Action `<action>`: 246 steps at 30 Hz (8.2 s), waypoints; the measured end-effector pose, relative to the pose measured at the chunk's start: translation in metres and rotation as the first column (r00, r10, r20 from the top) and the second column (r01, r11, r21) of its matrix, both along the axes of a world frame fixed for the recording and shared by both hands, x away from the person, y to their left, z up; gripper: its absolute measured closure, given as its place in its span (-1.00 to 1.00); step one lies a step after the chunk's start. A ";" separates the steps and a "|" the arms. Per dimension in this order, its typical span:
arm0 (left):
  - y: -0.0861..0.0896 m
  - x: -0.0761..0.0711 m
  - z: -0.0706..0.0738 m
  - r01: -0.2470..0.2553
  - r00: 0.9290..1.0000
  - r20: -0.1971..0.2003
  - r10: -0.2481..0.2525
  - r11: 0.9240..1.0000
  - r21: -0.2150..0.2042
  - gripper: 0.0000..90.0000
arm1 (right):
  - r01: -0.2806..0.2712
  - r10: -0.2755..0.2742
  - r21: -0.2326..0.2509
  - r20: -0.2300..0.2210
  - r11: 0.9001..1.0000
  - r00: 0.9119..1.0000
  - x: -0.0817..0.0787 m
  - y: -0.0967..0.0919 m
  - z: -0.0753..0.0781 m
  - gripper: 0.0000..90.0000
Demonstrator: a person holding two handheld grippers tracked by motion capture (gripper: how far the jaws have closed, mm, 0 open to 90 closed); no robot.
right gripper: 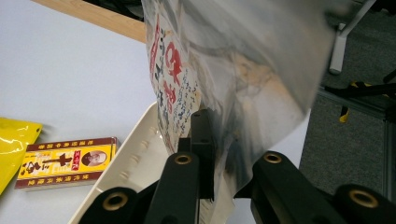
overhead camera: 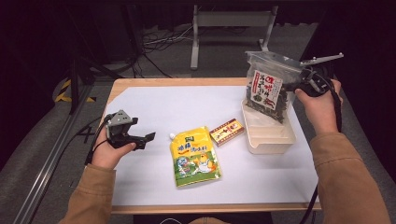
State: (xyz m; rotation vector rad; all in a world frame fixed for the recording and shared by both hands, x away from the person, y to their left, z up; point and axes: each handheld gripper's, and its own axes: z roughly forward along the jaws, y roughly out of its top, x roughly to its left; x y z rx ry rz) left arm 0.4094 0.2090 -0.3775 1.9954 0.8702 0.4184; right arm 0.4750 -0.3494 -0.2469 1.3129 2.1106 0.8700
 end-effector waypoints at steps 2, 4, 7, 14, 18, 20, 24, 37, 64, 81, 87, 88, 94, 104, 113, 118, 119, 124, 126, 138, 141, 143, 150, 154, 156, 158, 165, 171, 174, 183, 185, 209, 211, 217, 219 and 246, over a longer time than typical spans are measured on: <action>0.000 0.000 -0.001 0.002 1.000 0.000 -0.002 1.000 0.004 -0.81 | 0.007 -0.007 0.010 0.002 1.000 1.000 -0.001 -0.002 -0.002 0.85; -0.001 0.000 -0.001 -0.001 1.000 -0.003 0.001 1.000 -0.006 -0.81 | 0.011 -0.011 0.019 -0.003 1.000 1.000 -0.001 -0.004 -0.004 0.85; -0.001 0.001 -0.001 0.001 1.000 0.000 -0.001 1.000 -0.018 -0.84 | 0.016 -0.016 0.026 -0.008 1.000 1.000 -0.002 -0.008 -0.008 0.85; -0.004 0.002 -0.002 0.003 1.000 -0.005 -0.003 1.000 -0.008 -0.84 | 0.029 -0.028 0.053 -0.010 0.998 1.000 -0.004 -0.016 -0.017 0.86; -0.006 0.002 -0.003 0.003 1.000 -0.010 -0.003 1.000 -0.003 -0.84 | 0.028 -0.027 0.058 -0.016 0.998 1.000 -0.004 -0.018 -0.020 0.86; -0.006 0.002 -0.003 0.008 1.000 -0.009 -0.008 1.000 0.010 -0.84 | 0.031 -0.030 0.065 -0.020 0.997 0.999 -0.005 -0.019 -0.022 0.86; -0.008 0.002 -0.004 0.004 1.000 -0.013 -0.004 1.000 0.008 -0.84 | 0.037 -0.035 0.073 -0.028 0.997 0.999 -0.006 -0.022 -0.026 0.86; -0.009 0.003 -0.007 0.009 1.000 -0.030 -0.008 1.000 0.022 -0.84 | 0.046 -0.047 0.084 0.003 0.995 0.999 -0.008 -0.023 -0.025 0.77; -0.010 0.002 -0.008 0.013 0.999 -0.042 -0.013 1.000 0.013 -0.84 | 0.051 -0.055 0.061 0.065 0.997 0.996 -0.046 -0.034 -0.011 -0.06; -0.009 0.002 -0.007 0.031 0.997 -0.069 -0.031 1.000 0.000 -0.77 | -0.056 0.052 0.049 0.090 0.997 0.995 -0.093 -0.027 -0.004 -0.07; -0.010 0.002 -0.005 0.041 0.996 -0.075 -0.041 0.999 0.002 -0.78 | -0.119 0.114 0.054 0.091 0.991 0.989 -0.104 -0.013 -0.004 -0.07; -0.010 0.002 -0.005 0.037 0.996 -0.079 -0.037 0.999 0.004 -0.78 | -0.130 0.125 0.057 0.090 0.990 0.988 -0.107 -0.011 -0.004 -0.07; -0.014 0.001 -0.005 0.058 0.992 -0.108 -0.058 0.998 -0.002 -0.74 | -0.198 0.192 0.057 0.093 0.979 0.977 -0.117 0.004 -0.005 -0.07; -0.020 0.001 -0.006 0.068 0.993 -0.100 -0.067 0.998 0.013 -0.76 | -0.289 0.279 0.067 0.125 0.955 0.952 -0.139 0.016 -0.013 -0.08; -0.025 0.001 -0.005 0.078 0.989 -0.128 -0.077 0.997 0.005 -0.81 | -0.381 0.368 0.082 0.144 0.921 0.919 -0.156 0.022 -0.035 -0.09; -0.027 0.002 -0.006 0.076 0.989 -0.131 -0.074 0.997 0.007 -0.83 | -0.408 0.395 0.079 0.143 0.909 0.907 -0.160 0.028 -0.046 -0.09; -0.028 0.002 -0.007 0.078 0.987 -0.139 -0.076 0.997 0.014 -0.83 | -0.411 0.398 0.080 0.142 0.908 0.907 -0.160 0.029 -0.048 -0.09; -0.031 0.001 -0.007 0.085 0.986 -0.144 -0.080 0.996 0.023 -0.72 | -0.433 0.416 0.106 0.146 0.895 0.897 -0.163 0.032 -0.058 -0.09; -0.031 0.002 -0.007 0.087 0.986 -0.143 -0.083 0.996 0.021 -0.72 | -0.443 0.425 0.128 0.148 0.887 0.893 -0.163 0.033 -0.061 -0.09; -0.042 0.006 -0.011 0.082 0.984 -0.156 -0.082 0.997 -0.005 -0.68 | -0.461 0.448 0.121 0.124 0.879 0.886 -0.162 0.041 -0.073 -0.12; -0.049 0.012 -0.015 0.088 0.984 -0.156 -0.089 0.996 -0.012 -0.71 | -0.464 0.452 0.121 0.115 0.878 0.885 -0.163 0.042 -0.076 -0.11; -0.054 0.015 -0.018 0.090 0.983 -0.157 -0.091 0.996 -0.011 -0.71 | -0.463 0.451 0.122 0.116 0.878 0.885 -0.164 0.042 -0.078 -0.10; -0.073 0.034 -0.034 0.104 0.982 -0.156 -0.104 0.995 -0.004 -0.76 | -0.458 0.446 0.135 0.110 0.879 0.888 -0.164 0.041 -0.088 -0.10; -0.080 0.040 -0.040 0.124 0.980 -0.157 -0.120 0.992 0.016 -0.80 | -0.451 0.439 0.141 0.105 0.881 0.892 -0.165 0.040 -0.091 -0.11; -0.083 0.042 -0.042 0.131 0.979 -0.158 -0.126 0.991 0.022 -0.81 | -0.446 0.435 0.142 0.103 0.884 0.894 -0.166 0.039 -0.093 -0.11; -0.087 0.044 -0.043 0.141 0.978 -0.157 -0.136 0.990 0.020 -0.82 | -0.441 0.430 0.143 0.103 0.886 0.897 -0.166 0.039 -0.094 -0.12; -0.100 0.050 -0.051 0.166 0.973 -0.169 -0.158 0.986 0.034 -0.82 | -0.433 0.423 0.140 0.097 0.891 0.901 -0.166 0.039 -0.098 -0.13; -0.106 0.054 -0.058 0.194 0.968 -0.167 -0.187 0.981 0.028 -0.66 | -0.434 0.426 0.137 0.083 0.890 0.901 -0.164 0.043 -0.103 -0.13; -0.110 0.057 -0.063 0.203 0.966 -0.170 -0.193 0.978 0.046 -0.65 | -0.435 0.428 0.137 0.081 0.890 0.900 -0.164 0.044 -0.104 -0.13; -0.112 0.062 -0.070 0.214 0.961 -0.187 -0.204 0.976 0.034 -0.60 | -0.434 0.428 0.136 0.074 0.890 0.901 -0.164 0.044 -0.107 -0.14; -0.113 0.062 -0.071 0.229 0.956 -0.197 -0.218 0.973 0.033 -0.52 | -0.434 0.429 0.135 0.071 0.891 0.901 -0.164 0.045 -0.108 -0.14; -0.116 0.057 -0.073 0.188 0.971 -0.166 -0.170 0.977 0.099 0.22 | -0.442 0.438 0.137 0.059 0.887 0.897 -0.164 0.050 -0.112 -0.14; -0.115 0.056 -0.073 0.186 0.973 -0.159 -0.168 0.977 0.101 0.28 | -0.444 0.441 0.136 0.058 0.885 0.896 -0.164 0.051 -0.112 -0.14; -0.118 0.053 -0.069 0.200 0.975 -0.130 -0.180 0.966 0.161 0.51 | -0.445 0.442 0.135 0.055 0.885 0.895 -0.163 0.052 -0.113 -0.13; -0.119 0.051 -0.068 0.203 0.976 -0.116 -0.184 0.962 0.182 0.58 | -0.445 0.442 0.135 0.055 0.885 0.895 -0.163 0.052 -0.113 -0.12; -0.108 0.039 -0.028 0.260 0.965 -0.062 -0.253 0.954 0.146 0.83 | -0.448 0.444 0.137 0.061 0.883 0.894 -0.163 0.052 -0.112 -0.10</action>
